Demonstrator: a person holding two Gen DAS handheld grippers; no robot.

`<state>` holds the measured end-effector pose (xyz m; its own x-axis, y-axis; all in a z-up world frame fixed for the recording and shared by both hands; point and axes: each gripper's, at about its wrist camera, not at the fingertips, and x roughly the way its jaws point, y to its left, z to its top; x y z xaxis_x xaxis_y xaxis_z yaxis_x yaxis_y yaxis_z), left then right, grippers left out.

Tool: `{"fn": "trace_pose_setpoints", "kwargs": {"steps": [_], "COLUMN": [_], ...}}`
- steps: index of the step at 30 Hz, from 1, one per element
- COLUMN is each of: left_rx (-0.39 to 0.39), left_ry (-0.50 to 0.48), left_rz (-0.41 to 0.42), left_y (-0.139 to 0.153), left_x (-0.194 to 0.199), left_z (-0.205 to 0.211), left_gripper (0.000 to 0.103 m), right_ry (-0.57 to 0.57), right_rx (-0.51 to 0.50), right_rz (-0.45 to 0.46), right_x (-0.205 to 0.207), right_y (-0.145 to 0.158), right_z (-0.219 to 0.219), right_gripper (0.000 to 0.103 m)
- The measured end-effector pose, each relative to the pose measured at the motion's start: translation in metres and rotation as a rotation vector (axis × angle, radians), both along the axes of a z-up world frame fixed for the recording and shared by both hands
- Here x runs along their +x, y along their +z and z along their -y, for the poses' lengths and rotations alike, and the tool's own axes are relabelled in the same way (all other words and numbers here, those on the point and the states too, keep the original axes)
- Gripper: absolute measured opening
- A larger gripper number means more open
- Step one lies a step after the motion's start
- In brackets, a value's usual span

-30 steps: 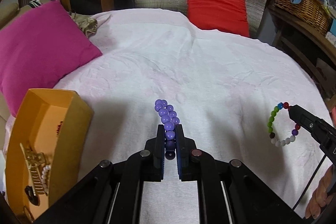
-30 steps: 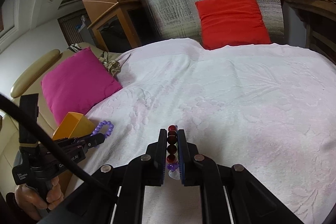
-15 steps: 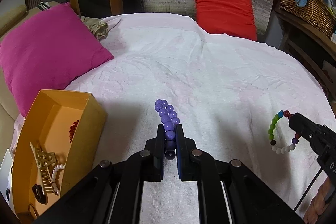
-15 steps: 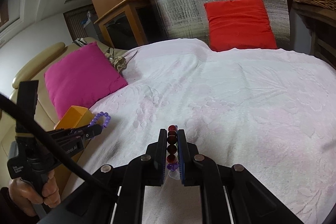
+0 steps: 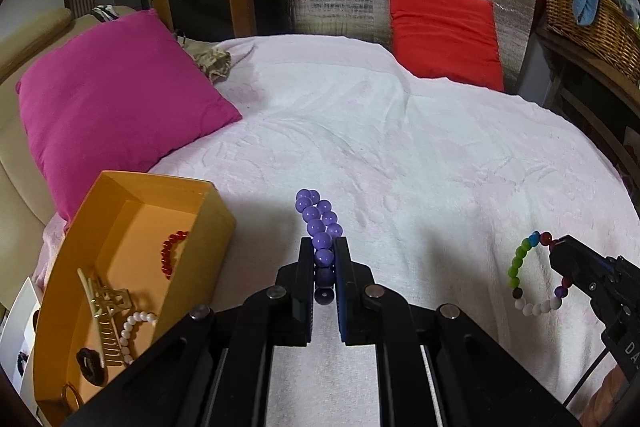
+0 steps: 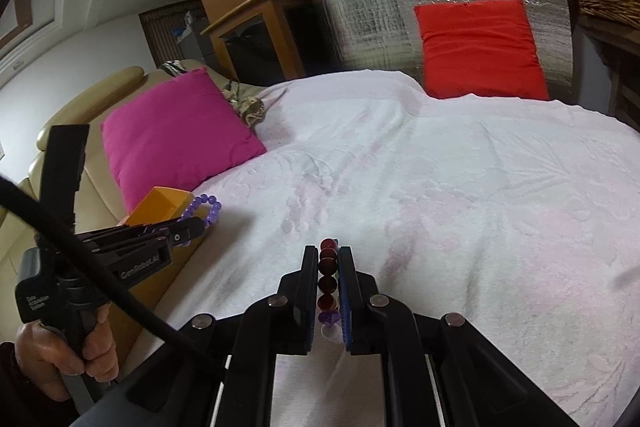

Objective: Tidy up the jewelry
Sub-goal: 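Carry both bracelets into the orange box and open both grippers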

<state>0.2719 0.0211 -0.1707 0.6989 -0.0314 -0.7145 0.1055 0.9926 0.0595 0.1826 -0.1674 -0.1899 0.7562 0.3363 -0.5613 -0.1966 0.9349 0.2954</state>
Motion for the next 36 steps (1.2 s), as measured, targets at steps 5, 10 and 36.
{"fn": "trace_pose_setpoints", "kwargs": {"steps": [5, 10, 36], "left_rx": [0.004, -0.028, -0.077], "left_ry": [0.022, 0.069, 0.446], "left_rz": [0.022, 0.052, -0.156], "left_y": [0.006, 0.019, -0.037], "left_x": [-0.008, -0.016, -0.096], "left_z": [-0.011, -0.036, -0.264], "left_gripper": [0.009, 0.009, 0.009], "right_ry": [0.021, 0.043, 0.317], "right_rx": [0.010, 0.013, 0.029], "right_rz": [0.011, 0.008, -0.210], "right_x": [-0.002, 0.000, 0.133], "right_y": [0.002, 0.005, 0.002], "right_z": [-0.014, -0.032, -0.294], "right_gripper": [0.011, 0.011, 0.011]}}
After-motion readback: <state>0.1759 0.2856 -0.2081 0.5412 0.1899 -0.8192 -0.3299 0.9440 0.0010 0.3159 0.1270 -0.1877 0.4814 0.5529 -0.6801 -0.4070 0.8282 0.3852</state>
